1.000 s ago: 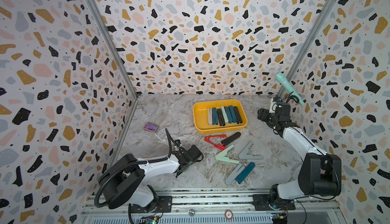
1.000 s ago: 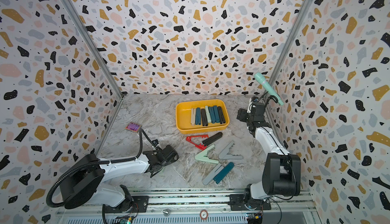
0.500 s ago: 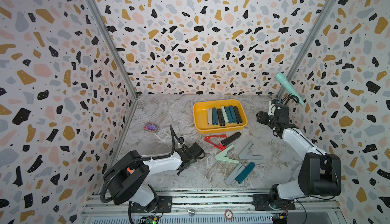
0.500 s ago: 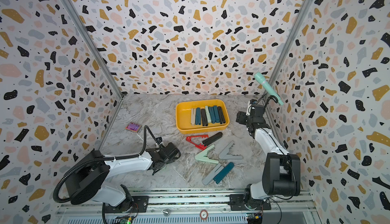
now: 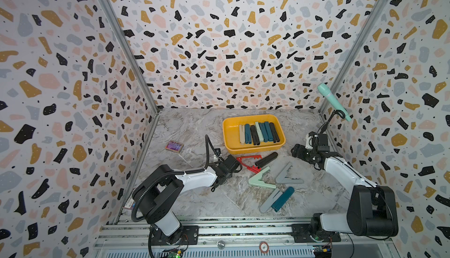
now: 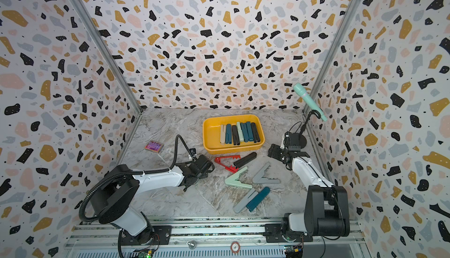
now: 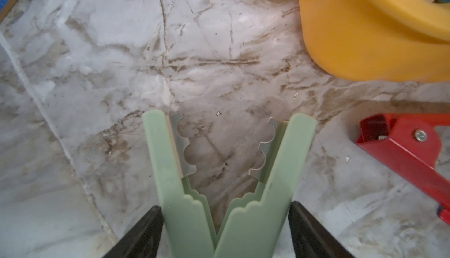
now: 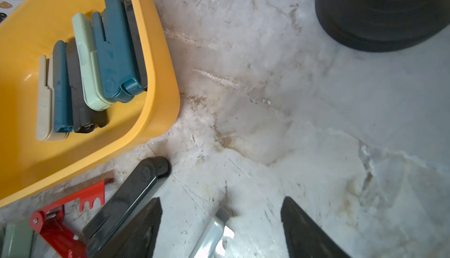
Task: Put the pruning pliers into the storage box
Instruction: Move the pruning pliers to the center of the board.
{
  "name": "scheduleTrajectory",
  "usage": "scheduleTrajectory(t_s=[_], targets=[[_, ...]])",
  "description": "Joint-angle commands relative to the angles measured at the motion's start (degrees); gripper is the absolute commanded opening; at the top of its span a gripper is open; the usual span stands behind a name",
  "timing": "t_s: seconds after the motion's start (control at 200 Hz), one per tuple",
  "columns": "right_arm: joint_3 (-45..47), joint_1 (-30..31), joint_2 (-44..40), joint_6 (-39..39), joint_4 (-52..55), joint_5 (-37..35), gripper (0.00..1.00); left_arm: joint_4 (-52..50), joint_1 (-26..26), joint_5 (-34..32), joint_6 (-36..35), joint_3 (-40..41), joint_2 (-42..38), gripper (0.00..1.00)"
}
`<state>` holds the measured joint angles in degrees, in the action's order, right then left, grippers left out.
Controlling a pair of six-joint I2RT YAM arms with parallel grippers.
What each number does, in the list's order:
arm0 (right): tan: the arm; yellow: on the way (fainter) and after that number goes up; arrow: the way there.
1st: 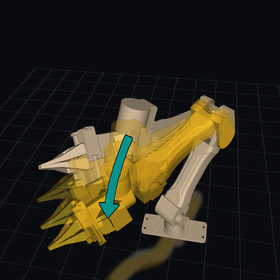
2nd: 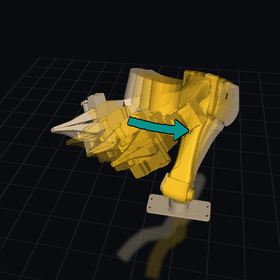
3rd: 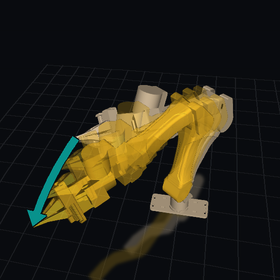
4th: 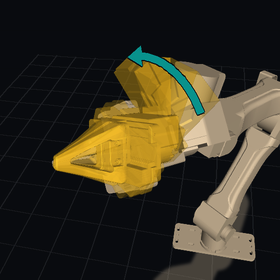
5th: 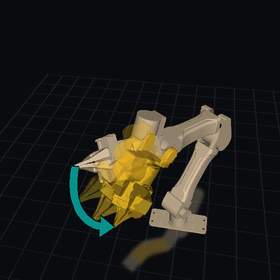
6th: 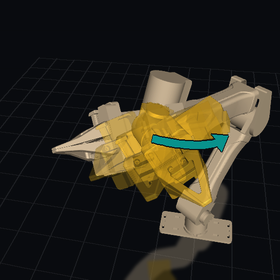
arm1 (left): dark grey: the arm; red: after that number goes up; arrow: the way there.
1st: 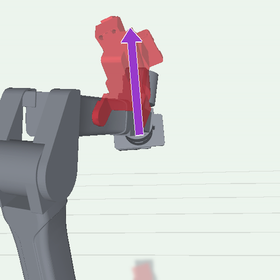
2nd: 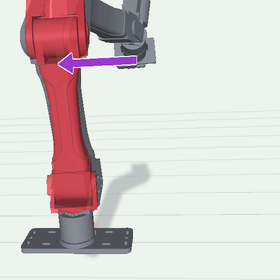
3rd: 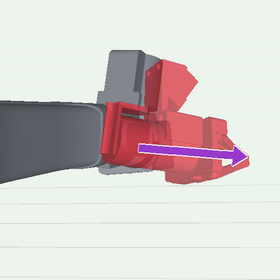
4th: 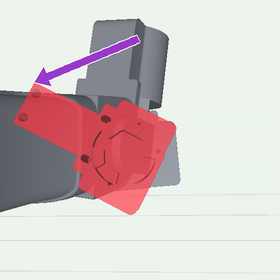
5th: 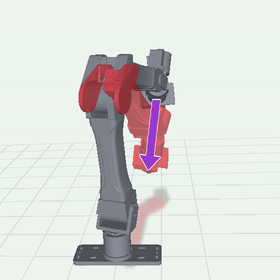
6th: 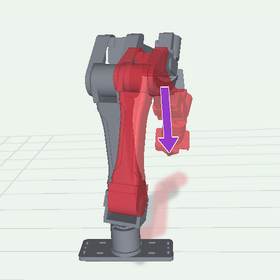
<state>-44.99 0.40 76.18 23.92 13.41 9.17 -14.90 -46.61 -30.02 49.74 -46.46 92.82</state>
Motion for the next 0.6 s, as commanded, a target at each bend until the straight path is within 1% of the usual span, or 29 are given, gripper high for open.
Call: scheduleTrajectory(t_s=[0.0, 0.17, 0.23, 0.34, 0.431, 0.481, 0.596], targets=[[0.3, 0.7, -3.8, 5.6, 4.9, -1.1, 0.8, -0.5, 0.2, -2.9, -2.5, 0.2, -0.9, 0.85], [2.0, 2.9, -7.3, 12.0, 8.2, -0.9, 0.81, 0.9, 0.0, -4.3, -3.9, 2.3, -6.9, 0.91], [2.6, 3.4, -7.7, 13.7, 10.2, -0.3, 0.84, 0.4, -0.4, -5.0, -5.3, 1.8, -8.1, 0.92], [3.7, 3.8, -8.8, 17.8, 14.4, 1.0, 0.85, -1.4, -2.0, -7.5, -8.0, -0.2, -8.7, 0.95], [4.1, 5.7, -9.6, 21.4, 16.9, 1.3, 0.85, -0.9, -2.9, -8.0, -10.0, -1.5, -8.8, 0.96], [3.6, 7.1, -9.6, 23.2, 18.7, 0.3, 0.89, -0.3, -3.3, -7.7, -10.8, -1.9, -8.6, 0.96], [3.0, 8.9, -9.0, 25.7, 21.5, -0.2, 0.92, 0.7, -3.6, -7.3, -12.3, -2.2, -8.4, 0.97]])
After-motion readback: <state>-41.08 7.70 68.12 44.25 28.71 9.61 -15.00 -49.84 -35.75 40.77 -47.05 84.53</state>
